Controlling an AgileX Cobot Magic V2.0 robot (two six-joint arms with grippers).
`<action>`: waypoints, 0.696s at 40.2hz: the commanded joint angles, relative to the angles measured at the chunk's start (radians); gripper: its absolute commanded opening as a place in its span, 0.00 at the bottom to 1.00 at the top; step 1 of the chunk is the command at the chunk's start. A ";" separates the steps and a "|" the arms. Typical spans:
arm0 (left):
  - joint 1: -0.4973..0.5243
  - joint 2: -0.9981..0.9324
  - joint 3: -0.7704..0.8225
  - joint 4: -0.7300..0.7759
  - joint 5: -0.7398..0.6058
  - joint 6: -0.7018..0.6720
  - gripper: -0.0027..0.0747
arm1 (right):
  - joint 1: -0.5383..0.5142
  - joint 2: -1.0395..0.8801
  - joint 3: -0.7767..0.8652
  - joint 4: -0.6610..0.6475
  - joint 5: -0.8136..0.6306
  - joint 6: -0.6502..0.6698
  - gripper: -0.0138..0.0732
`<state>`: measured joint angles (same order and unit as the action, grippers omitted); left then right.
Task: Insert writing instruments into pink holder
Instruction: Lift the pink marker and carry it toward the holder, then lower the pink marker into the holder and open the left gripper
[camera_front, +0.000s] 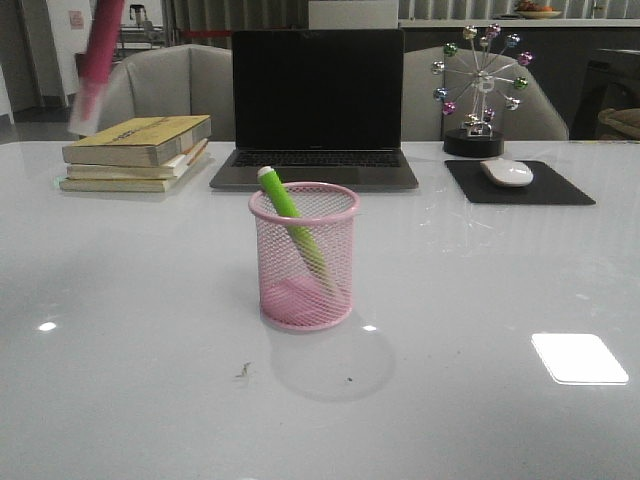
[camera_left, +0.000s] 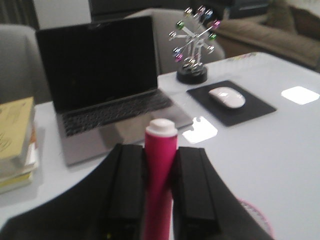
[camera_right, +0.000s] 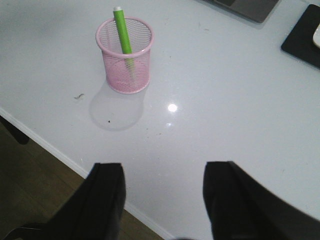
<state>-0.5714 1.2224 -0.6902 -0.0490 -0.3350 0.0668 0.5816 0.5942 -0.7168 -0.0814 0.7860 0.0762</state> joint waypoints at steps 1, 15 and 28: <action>-0.066 0.017 -0.003 -0.010 -0.278 0.003 0.15 | -0.002 -0.001 -0.027 -0.008 -0.069 -0.004 0.70; -0.165 0.334 -0.032 -0.010 -0.781 -0.012 0.15 | -0.002 -0.001 -0.027 -0.008 -0.069 -0.004 0.70; -0.169 0.556 -0.128 -0.004 -0.824 -0.050 0.15 | -0.002 -0.001 -0.027 -0.008 -0.069 -0.004 0.70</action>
<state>-0.7341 1.7813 -0.7771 -0.0490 -1.0634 0.0303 0.5816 0.5942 -0.7168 -0.0814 0.7860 0.0762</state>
